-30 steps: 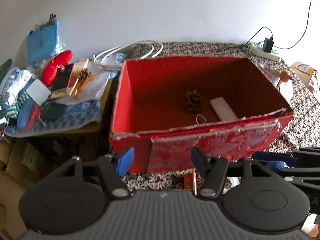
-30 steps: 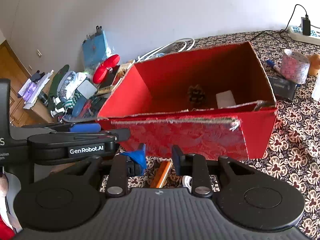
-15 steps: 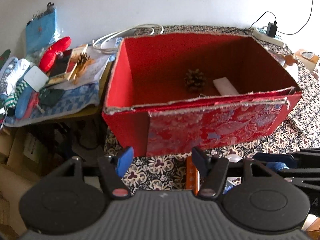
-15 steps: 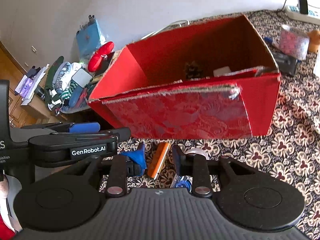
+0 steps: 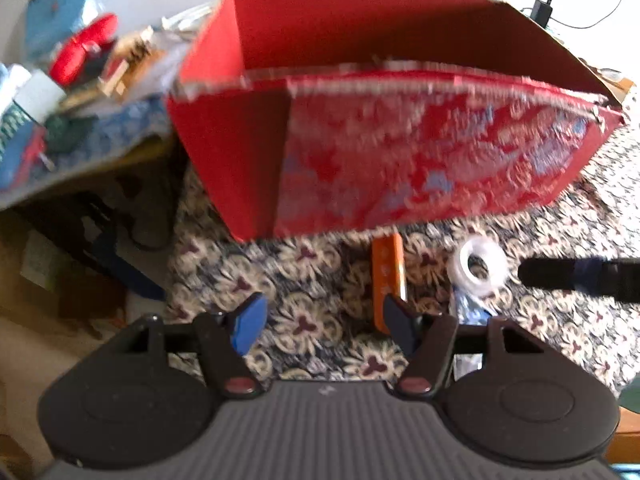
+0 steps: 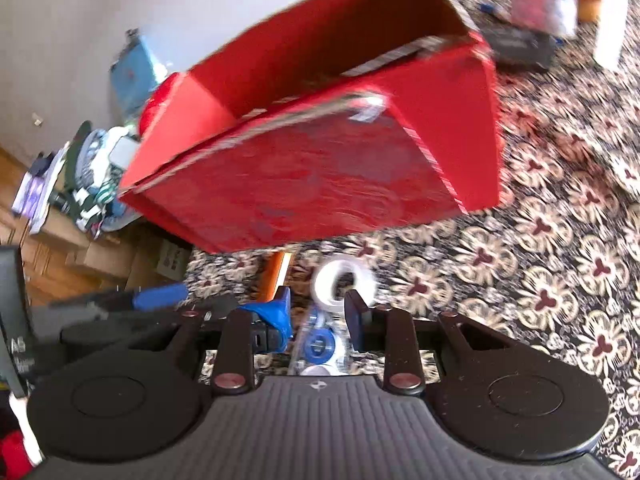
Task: Organize rigid objects
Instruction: 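Move the right gripper down beside the box toward the clear tape roll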
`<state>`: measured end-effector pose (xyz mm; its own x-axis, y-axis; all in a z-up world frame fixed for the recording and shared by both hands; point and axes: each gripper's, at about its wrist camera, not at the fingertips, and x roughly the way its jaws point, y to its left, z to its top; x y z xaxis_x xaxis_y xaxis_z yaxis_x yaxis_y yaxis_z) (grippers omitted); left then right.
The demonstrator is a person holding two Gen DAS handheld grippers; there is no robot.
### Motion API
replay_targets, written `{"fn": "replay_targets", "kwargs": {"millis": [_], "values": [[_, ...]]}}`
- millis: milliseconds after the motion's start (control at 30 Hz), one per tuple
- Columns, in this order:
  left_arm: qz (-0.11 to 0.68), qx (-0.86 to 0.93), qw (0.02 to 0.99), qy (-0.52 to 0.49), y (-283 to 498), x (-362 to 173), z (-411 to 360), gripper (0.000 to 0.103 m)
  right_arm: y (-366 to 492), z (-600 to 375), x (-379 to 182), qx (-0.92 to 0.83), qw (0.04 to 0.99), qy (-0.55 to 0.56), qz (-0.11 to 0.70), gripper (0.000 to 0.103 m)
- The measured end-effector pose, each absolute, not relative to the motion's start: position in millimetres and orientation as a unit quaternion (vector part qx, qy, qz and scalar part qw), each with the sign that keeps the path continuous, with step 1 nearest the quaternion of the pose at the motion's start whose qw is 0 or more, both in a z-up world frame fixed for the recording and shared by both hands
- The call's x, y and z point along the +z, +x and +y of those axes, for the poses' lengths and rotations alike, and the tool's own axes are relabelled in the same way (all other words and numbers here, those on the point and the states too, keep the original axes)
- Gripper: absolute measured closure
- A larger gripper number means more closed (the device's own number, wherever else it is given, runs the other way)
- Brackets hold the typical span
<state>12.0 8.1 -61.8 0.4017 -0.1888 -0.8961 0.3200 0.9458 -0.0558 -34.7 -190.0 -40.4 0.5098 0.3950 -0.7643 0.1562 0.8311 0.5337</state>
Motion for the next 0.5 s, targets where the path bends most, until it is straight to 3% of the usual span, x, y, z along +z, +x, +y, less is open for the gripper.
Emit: {"fn": "replay_targets", "kwargs": {"millis": [500], "values": [[0.483, -0.308, 0.819, 0.012, 1, -64, -29, 0.037, -24, -224, -64, 0.059, 0.786, 0.359, 0.500, 0.091]]}}
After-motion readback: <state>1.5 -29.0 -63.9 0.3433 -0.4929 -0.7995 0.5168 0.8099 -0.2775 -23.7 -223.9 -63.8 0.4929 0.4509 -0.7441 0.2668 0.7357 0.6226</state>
